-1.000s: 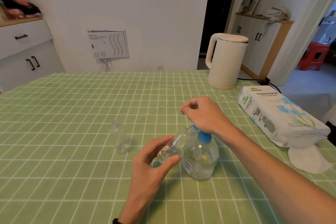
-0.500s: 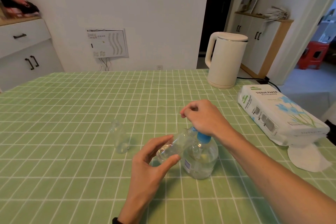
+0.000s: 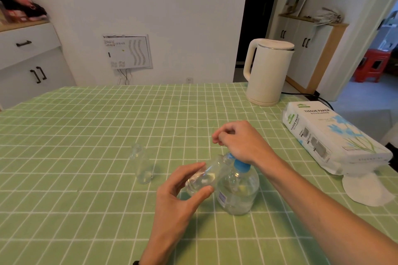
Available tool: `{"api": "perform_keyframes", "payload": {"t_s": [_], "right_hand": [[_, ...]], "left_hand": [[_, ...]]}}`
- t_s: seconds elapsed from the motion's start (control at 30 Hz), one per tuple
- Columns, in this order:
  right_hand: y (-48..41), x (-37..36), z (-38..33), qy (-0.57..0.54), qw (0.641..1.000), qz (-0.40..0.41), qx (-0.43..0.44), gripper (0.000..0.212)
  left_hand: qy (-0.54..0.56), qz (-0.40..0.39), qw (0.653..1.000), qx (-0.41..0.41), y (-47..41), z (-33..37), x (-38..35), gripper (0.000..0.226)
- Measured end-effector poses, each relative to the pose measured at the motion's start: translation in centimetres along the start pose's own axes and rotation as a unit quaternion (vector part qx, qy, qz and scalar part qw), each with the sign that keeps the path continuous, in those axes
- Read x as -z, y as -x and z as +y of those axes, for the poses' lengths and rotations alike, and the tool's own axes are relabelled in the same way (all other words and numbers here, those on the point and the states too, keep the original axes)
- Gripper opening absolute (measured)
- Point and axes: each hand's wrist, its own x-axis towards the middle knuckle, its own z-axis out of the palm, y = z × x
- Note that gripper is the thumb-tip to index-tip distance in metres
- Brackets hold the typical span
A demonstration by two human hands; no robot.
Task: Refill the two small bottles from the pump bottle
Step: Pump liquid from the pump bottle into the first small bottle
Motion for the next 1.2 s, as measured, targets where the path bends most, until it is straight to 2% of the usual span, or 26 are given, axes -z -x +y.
{"api": "perform_keyframes", "payload": {"t_s": [0.37,0.6,0.97,1.2], "right_hand": [[-0.06,0.41,-0.85,0.042,0.999,0.018,0.023,0.022],[-0.01,0.14,-0.06,0.015,1.000,0.007,-0.007,0.024],[-0.02,0.29,-0.67,0.049,0.999,0.014,0.012,0.028],[0.17,0.18,-0.36,0.018,1.000,0.010,-0.004,0.025]], "left_hand": [[0.021,0.005,1.000,0.007,0.10,0.48,-0.10,0.050],[0.010,0.001,1.000,0.003,-0.08,0.17,-0.05,0.050],[0.017,0.005,1.000,0.013,0.03,0.35,-0.17,0.049],[-0.001,0.001,1.000,0.003,-0.05,0.18,-0.04,0.050]]}}
